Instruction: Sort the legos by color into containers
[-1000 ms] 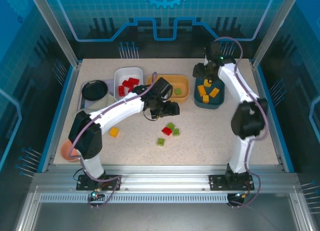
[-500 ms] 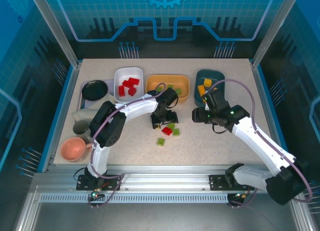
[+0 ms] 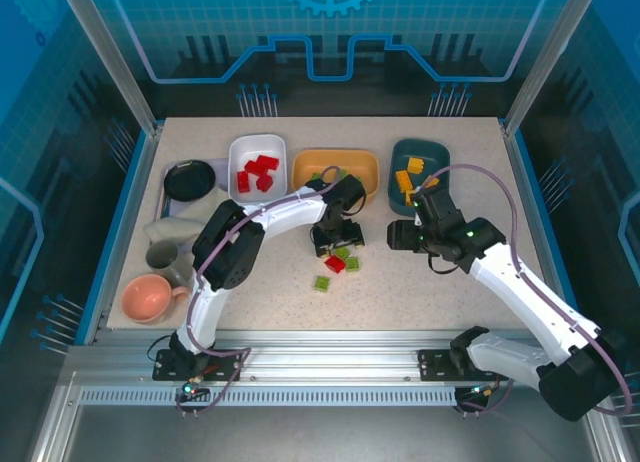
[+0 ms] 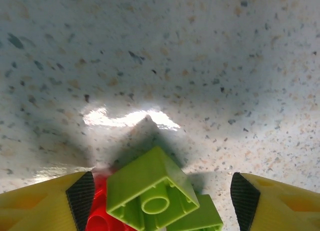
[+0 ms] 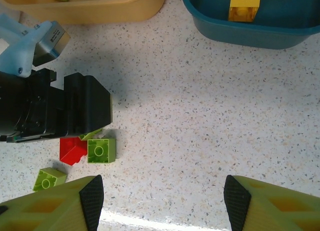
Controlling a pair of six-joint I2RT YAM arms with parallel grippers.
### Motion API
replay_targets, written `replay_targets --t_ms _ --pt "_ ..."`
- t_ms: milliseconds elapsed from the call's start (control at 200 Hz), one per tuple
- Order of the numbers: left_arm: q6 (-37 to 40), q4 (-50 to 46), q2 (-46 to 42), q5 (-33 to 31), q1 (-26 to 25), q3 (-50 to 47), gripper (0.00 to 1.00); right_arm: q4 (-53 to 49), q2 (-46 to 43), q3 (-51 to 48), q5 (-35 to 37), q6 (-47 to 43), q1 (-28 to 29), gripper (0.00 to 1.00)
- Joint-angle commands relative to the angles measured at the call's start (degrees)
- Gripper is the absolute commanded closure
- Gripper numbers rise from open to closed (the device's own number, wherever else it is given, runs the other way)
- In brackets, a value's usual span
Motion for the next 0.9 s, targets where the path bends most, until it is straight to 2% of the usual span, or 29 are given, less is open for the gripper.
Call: replay_targets --t_ms 0,450,685,790,895 --pt "-1.6 -1.7 1.7 1.8 -0.9 1.7 0.28 1.0 0.5 0.7 -0.3 -0.7 0.6 0.32" --pt "-1.6 -5.5 3.7 -1.0 -1.7 4.1 0.5 0.7 -0.1 0.3 -1.0 -1.2 0.6 0.32" --pt "-0.8 -6.0 2.5 -3.6 -1.7 5.0 0.68 0.5 -0.5 0.5 -1.2 -1.1 0.6 0.32" --pt "-0.3 -7.3 -1.0 -6.9 -1.4 6.2 0.69 1.0 -1.4 1.6 -1.8 -1.8 0.6 0.32" --pt "1.2 -9.2 -4.3 -9.2 0.3 9.4 0.69 4.8 -2.9 2.5 -5.3 -3.0 0.6 0.31"
